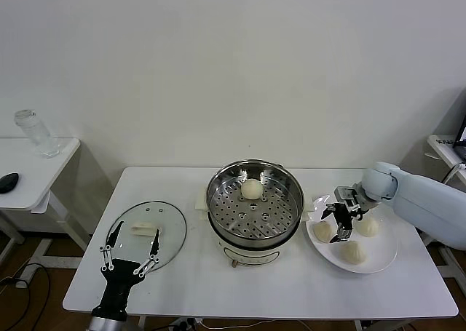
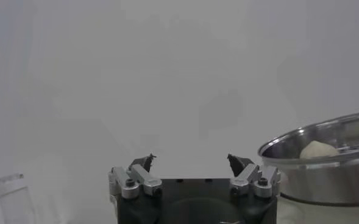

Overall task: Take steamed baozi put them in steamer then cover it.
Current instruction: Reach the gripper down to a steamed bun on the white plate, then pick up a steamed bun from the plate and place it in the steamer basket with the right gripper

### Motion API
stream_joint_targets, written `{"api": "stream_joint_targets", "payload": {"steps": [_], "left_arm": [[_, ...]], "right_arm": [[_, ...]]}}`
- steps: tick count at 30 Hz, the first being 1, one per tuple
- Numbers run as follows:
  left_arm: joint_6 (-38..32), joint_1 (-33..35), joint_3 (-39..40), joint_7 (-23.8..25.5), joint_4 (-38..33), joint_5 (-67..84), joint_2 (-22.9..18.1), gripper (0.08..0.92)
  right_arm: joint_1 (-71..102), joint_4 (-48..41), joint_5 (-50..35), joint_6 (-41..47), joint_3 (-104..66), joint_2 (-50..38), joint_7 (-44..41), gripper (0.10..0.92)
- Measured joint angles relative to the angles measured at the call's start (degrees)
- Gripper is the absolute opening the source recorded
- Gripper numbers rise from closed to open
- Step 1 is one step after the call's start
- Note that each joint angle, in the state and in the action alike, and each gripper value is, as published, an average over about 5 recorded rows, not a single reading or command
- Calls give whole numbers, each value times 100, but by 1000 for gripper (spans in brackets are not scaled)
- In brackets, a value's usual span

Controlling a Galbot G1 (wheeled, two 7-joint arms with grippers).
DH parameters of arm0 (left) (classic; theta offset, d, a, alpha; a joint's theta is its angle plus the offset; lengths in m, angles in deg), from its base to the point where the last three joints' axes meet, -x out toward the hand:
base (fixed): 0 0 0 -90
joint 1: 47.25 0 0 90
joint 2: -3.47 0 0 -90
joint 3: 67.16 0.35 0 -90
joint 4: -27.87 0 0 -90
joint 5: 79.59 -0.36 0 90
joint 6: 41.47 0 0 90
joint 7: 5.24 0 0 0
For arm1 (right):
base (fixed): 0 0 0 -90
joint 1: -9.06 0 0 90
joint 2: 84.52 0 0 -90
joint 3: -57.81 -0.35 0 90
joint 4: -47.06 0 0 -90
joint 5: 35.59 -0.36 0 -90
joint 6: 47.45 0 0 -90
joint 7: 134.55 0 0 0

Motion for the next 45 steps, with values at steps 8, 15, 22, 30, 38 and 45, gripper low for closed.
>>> {"api": "stream_joint_targets", "payload": {"steps": [8,15,22,30,38,45], "left_arm": [[-3,-9,-42,-4,24,6,-8,823],[-2,-9,-60,-6,9,11,-10,823],[29,-8,-44,-6,-28,12,-9,823],[85,-81,13,-17,-59,10,15,823],[115,-130,45,-34,-65,-4,13,823],[135,-218,46,-55,-28,-2,19,823]], "right_arm": [[96,-135,101,1,-71,110,57,752],[94,-87,121,8,-113,74,47,643],[-242,76,183,-33,-148,-67,-231,634],[-1536,289,-125,-53,335,-51,-972,636],[-2864,655,-767,114,979,299,-1378,636],[-3494,1003,-1327,377,1410,895,-1400,636]]}}
